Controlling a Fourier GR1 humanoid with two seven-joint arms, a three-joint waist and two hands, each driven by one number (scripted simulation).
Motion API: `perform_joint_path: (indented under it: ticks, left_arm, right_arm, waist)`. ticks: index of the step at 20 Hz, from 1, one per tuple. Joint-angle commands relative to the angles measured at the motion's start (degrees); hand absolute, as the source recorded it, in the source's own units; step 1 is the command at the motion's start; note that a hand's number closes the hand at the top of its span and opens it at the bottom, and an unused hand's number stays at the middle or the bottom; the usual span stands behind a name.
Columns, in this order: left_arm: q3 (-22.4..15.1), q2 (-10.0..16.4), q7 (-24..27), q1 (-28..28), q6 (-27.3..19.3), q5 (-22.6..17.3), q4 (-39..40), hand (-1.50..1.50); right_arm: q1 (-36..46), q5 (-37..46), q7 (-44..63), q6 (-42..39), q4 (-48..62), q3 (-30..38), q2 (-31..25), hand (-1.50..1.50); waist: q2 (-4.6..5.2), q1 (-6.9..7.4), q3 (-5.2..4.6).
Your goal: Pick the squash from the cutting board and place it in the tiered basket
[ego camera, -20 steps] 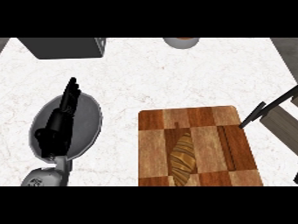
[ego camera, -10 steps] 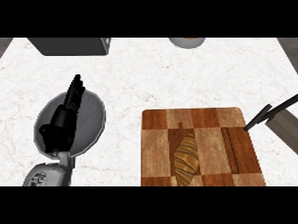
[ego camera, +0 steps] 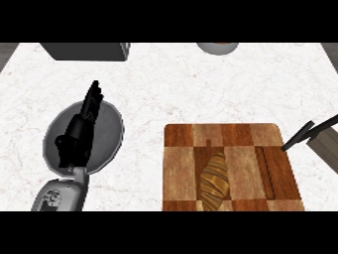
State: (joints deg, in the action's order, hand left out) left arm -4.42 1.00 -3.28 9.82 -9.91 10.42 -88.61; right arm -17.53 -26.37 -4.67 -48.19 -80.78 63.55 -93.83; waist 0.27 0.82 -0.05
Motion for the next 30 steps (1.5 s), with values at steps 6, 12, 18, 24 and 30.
perform_joint_path:
  ticks: [6,12,18,24,30]
  left_arm:
    - [-0.4,0.0,1.5,0.3,0.6,0.0,1.4,0.0]
    - [-0.2,0.4,0.9,-0.5,1.4,-0.8,0.1,0.0]
    - [-3.4,-1.0,1.5,-2.2,-0.3,-0.1,-0.3,0.0]
    - [-1.1,0.6,0.2,0.1,1.1,-0.7,-0.3,0.0]
    - [-0.2,1.6,0.6,1.2,1.8,-1.5,1.0,0.0]
  right_arm:
    - [1.9,5.9,-11.0,12.2,8.0,-14.2,-7.0,1.5]
    - [1.5,-8.3,1.2,11.8,7.6,-22.4,-4.4,-1.5]
    - [3.8,-17.6,0.1,12.2,10.0,-29.5,-3.3,-1.5]
    - [7.5,-30.3,9.1,15.7,19.3,-29.6,-2.8,-1.5]
    - [7.5,-31.4,11.1,11.9,35.1,-31.6,-3.4,-1.5]
  waist:
    - [0.54,1.58,0.07]
    - [0.46,1.91,-0.01]
    - [0.49,2.05,0.05]
    - [0.46,2.15,0.03]
    - [0.9,2.94,0.18]
